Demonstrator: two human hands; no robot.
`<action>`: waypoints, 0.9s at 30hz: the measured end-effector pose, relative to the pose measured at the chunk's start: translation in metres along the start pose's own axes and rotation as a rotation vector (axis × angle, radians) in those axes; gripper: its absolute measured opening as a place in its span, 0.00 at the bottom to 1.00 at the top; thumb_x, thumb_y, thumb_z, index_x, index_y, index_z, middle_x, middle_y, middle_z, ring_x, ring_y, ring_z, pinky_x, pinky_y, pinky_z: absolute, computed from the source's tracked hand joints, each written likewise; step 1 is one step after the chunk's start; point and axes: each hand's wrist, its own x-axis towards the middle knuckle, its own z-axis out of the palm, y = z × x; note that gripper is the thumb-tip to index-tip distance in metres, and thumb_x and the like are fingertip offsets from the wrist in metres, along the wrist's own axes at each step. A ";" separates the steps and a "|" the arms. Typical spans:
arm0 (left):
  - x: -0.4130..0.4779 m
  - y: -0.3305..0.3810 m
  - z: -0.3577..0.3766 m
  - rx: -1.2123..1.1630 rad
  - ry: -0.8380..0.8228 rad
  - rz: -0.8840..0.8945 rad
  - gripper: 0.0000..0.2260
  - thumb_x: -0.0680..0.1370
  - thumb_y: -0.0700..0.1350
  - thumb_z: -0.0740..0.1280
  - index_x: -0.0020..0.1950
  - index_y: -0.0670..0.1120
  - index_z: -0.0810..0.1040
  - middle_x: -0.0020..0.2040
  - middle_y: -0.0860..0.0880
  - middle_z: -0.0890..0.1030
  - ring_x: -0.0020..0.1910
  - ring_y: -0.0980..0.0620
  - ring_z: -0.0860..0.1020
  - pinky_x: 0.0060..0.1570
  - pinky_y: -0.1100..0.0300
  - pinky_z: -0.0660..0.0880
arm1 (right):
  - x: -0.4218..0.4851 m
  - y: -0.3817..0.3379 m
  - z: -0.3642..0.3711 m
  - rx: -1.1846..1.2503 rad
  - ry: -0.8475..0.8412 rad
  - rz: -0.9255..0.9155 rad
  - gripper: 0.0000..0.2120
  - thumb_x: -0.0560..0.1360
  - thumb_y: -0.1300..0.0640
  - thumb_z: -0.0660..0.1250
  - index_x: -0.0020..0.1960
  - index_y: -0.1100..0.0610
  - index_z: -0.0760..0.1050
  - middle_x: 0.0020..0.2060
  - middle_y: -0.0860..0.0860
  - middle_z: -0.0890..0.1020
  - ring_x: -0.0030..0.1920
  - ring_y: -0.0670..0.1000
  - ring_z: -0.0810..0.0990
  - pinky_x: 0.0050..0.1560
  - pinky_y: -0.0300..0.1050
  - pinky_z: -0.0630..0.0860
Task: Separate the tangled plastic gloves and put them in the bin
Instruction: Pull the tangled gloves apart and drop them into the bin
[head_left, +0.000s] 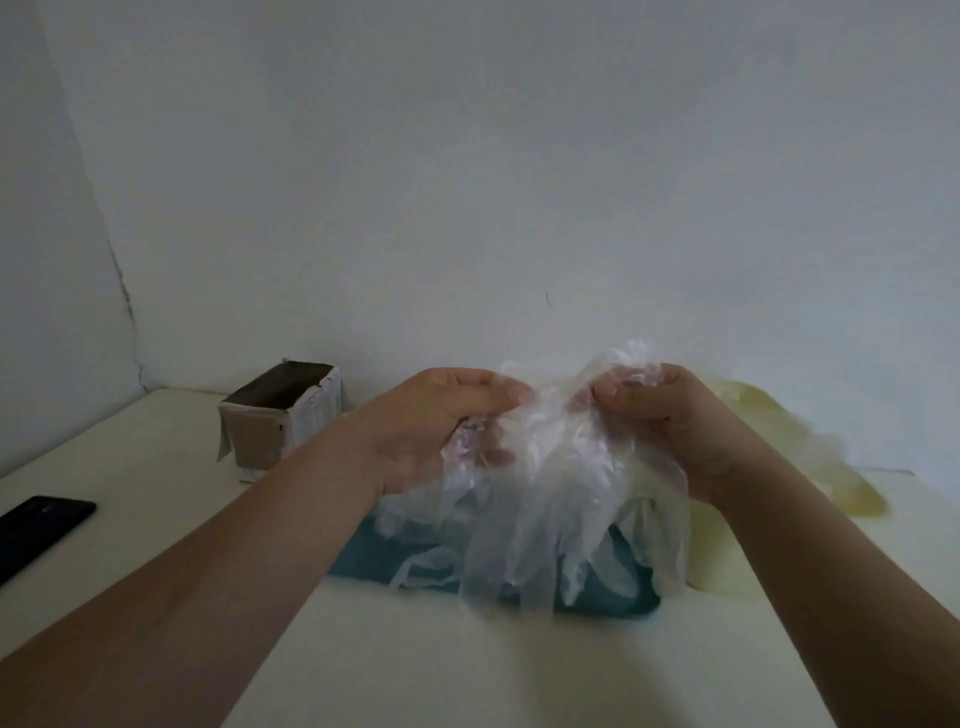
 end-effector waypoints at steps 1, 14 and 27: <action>-0.001 0.001 0.000 -0.012 0.044 -0.001 0.07 0.79 0.41 0.73 0.55 0.40 0.87 0.42 0.46 0.84 0.40 0.49 0.78 0.44 0.53 0.84 | -0.001 0.000 -0.004 0.000 0.059 -0.011 0.06 0.73 0.62 0.72 0.46 0.65 0.84 0.39 0.59 0.83 0.40 0.59 0.81 0.46 0.50 0.81; 0.010 0.017 0.004 -0.267 0.255 0.096 0.01 0.81 0.38 0.70 0.50 0.42 0.81 0.51 0.42 0.85 0.51 0.43 0.82 0.65 0.39 0.78 | -0.002 -0.026 -0.019 -0.157 0.307 -0.050 0.11 0.84 0.53 0.65 0.59 0.59 0.81 0.42 0.58 0.85 0.27 0.52 0.75 0.25 0.43 0.73; 0.066 0.033 0.081 -0.289 -0.014 0.081 0.15 0.88 0.44 0.56 0.61 0.32 0.73 0.64 0.38 0.84 0.60 0.41 0.85 0.49 0.49 0.85 | -0.015 -0.061 -0.123 -0.449 0.649 0.100 0.13 0.82 0.52 0.66 0.55 0.63 0.80 0.36 0.57 0.85 0.24 0.51 0.77 0.24 0.41 0.71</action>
